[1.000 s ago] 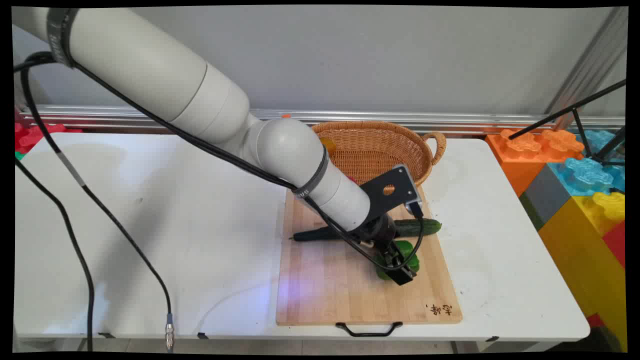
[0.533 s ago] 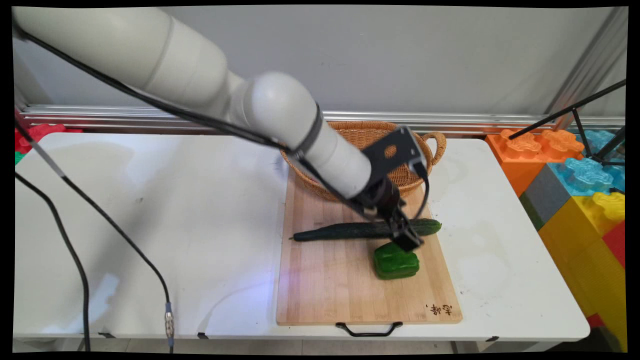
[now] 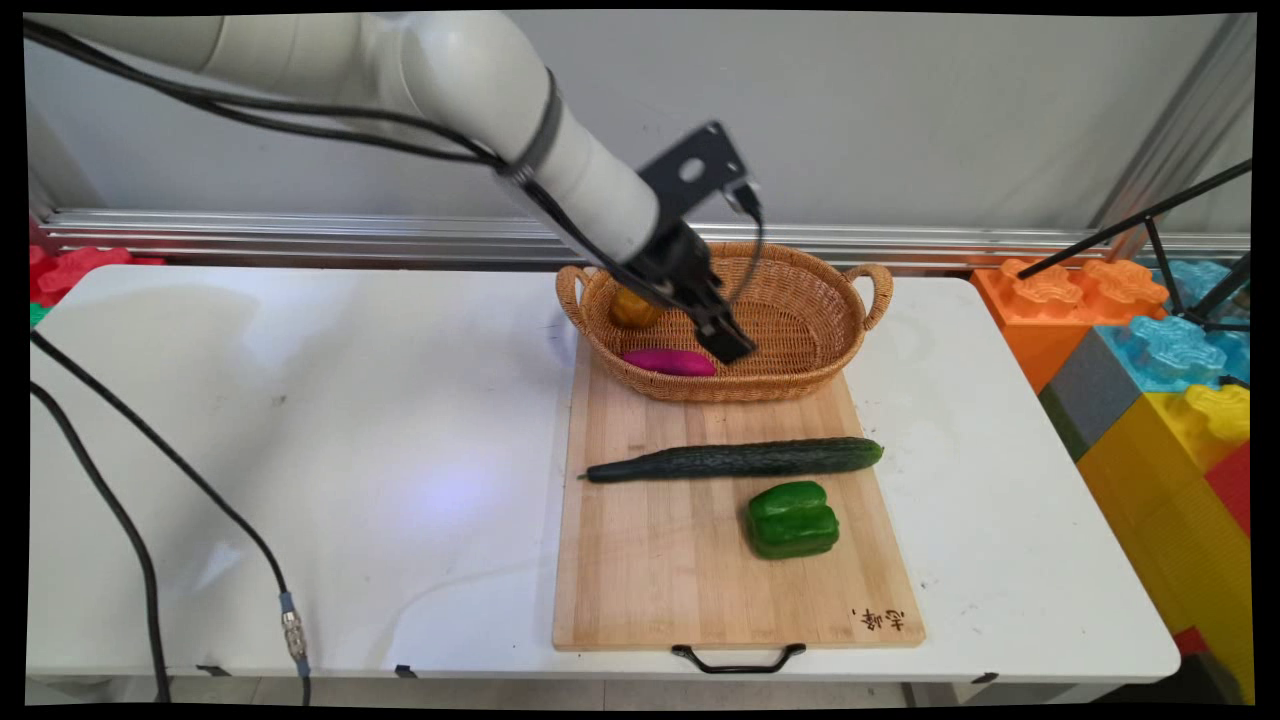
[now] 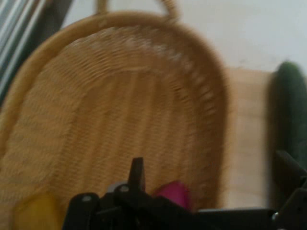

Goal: Pick up the potato from the vegetable basket

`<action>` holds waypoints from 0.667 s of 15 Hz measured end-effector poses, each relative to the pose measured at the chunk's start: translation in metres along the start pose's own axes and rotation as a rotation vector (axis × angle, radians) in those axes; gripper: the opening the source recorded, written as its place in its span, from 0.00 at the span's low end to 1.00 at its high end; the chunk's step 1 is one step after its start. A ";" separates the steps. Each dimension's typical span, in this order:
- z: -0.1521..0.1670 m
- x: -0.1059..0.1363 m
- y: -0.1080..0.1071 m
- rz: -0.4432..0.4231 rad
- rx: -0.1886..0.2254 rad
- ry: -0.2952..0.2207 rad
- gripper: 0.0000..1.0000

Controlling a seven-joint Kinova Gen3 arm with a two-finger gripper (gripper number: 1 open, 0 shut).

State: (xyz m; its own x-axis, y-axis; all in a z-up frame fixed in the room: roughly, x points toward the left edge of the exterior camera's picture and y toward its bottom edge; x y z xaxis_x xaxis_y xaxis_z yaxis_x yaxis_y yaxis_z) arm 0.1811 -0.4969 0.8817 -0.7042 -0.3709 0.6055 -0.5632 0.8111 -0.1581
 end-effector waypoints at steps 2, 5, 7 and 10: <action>-0.001 -0.008 -0.025 -0.014 0.051 -0.024 1.00; 0.004 -0.020 -0.053 -0.032 0.110 -0.052 1.00; 0.015 -0.031 -0.069 -0.050 0.141 -0.073 1.00; 0.031 -0.043 -0.080 -0.068 0.159 -0.097 1.00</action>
State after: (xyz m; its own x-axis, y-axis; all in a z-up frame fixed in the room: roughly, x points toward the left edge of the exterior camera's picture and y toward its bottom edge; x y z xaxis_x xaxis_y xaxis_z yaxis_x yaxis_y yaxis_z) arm 0.2431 -0.5593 0.8439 -0.6958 -0.4705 0.5426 -0.6670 0.7035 -0.2454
